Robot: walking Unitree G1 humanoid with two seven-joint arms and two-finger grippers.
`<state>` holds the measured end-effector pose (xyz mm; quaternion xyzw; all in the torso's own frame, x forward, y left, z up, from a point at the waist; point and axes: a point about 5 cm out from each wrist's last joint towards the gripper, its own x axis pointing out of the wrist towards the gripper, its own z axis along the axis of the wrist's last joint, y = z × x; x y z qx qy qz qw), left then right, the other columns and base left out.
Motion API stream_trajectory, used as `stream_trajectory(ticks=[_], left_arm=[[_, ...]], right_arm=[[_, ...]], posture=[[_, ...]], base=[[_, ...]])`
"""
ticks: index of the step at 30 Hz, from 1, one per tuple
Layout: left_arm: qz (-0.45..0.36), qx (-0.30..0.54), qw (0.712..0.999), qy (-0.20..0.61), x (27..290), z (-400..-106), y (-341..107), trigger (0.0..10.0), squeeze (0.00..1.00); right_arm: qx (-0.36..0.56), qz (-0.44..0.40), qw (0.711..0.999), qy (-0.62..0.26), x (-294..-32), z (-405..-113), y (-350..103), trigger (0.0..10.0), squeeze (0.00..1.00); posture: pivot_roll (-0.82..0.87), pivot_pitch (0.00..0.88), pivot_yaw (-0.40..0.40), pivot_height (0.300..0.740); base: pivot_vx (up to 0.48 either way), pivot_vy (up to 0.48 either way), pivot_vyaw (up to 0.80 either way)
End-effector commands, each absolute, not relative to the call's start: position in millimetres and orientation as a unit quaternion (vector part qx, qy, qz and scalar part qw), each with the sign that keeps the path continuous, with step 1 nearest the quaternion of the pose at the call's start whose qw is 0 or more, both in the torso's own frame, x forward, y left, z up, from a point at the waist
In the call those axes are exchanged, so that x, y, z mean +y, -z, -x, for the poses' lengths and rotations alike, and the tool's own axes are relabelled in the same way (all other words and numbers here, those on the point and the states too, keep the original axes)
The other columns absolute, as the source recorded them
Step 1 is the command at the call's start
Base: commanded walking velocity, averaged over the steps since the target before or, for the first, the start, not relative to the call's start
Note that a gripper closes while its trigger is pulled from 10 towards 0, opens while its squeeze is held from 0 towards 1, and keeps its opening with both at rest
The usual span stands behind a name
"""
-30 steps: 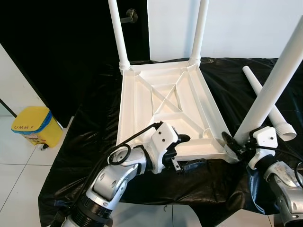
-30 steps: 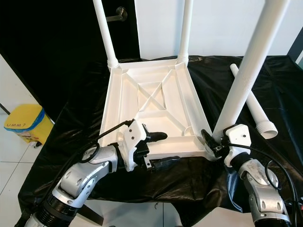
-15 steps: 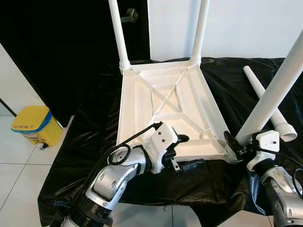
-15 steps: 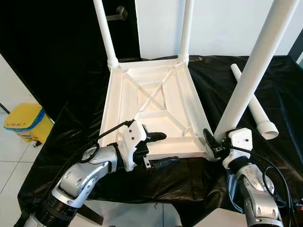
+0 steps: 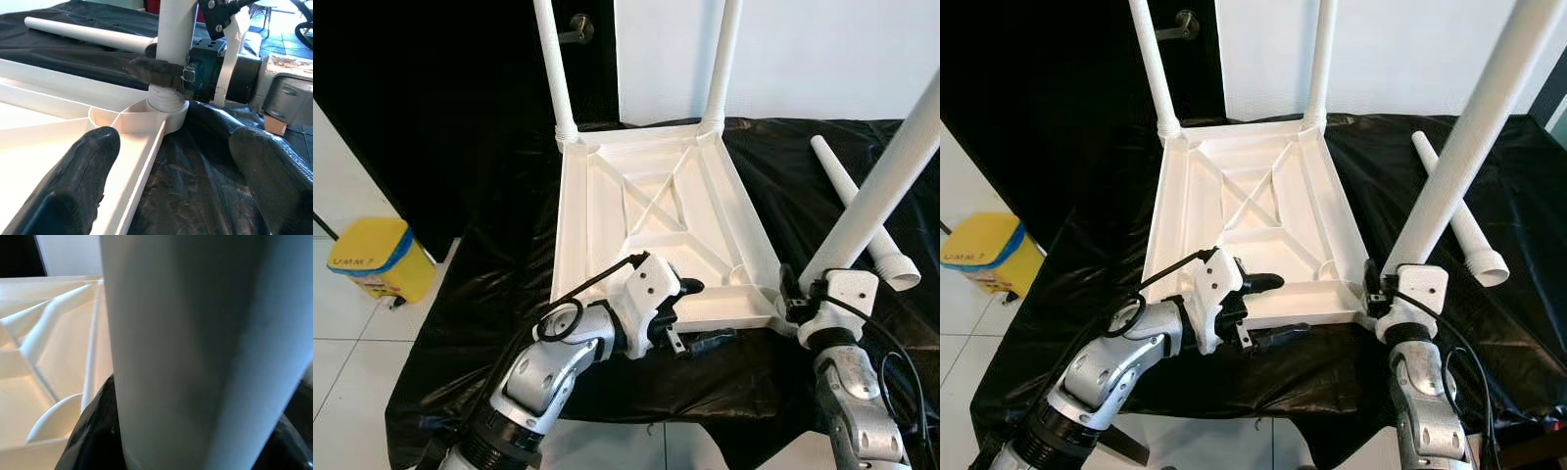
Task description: Building children table
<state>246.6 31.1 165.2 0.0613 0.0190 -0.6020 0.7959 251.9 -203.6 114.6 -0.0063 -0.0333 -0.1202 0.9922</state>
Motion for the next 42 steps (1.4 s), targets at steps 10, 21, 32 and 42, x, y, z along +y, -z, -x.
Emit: stream_trajectory(ticks=[10,21,32,42], left_arm=[[-0.061,0.024,0.801,0.595,32,-247,-165,10.0,0.00],[-0.061,0.022,0.802,0.593,32,-249,-166,10.0,0.00],[-0.061,0.019,0.805,0.590,32,-248,-167,10.0,0.00],[-0.061,0.018,0.806,0.588,33,-248,-166,10.0,0.00]], right_arm=[[0.036,-0.021,0.980,0.192,-192,-242,-89,10.0,0.00],[0.012,-0.018,0.984,0.174,-185,-245,-101,10.0,0.15],[-0.034,-0.009,0.992,0.120,-185,-246,-115,10.0,1.00],[-0.055,0.005,0.998,-0.005,-190,-249,-124,10.0,0.00]], posture=[[-0.25,0.087,0.052,0.740],[-0.26,0.079,0.044,0.740],[-0.25,0.069,0.035,0.740],[-0.25,0.062,0.031,0.740]], base=[[0.000,0.000,0.00],[0.000,0.000,0.00],[0.000,0.000,0.00],[0.000,0.000,0.00]])
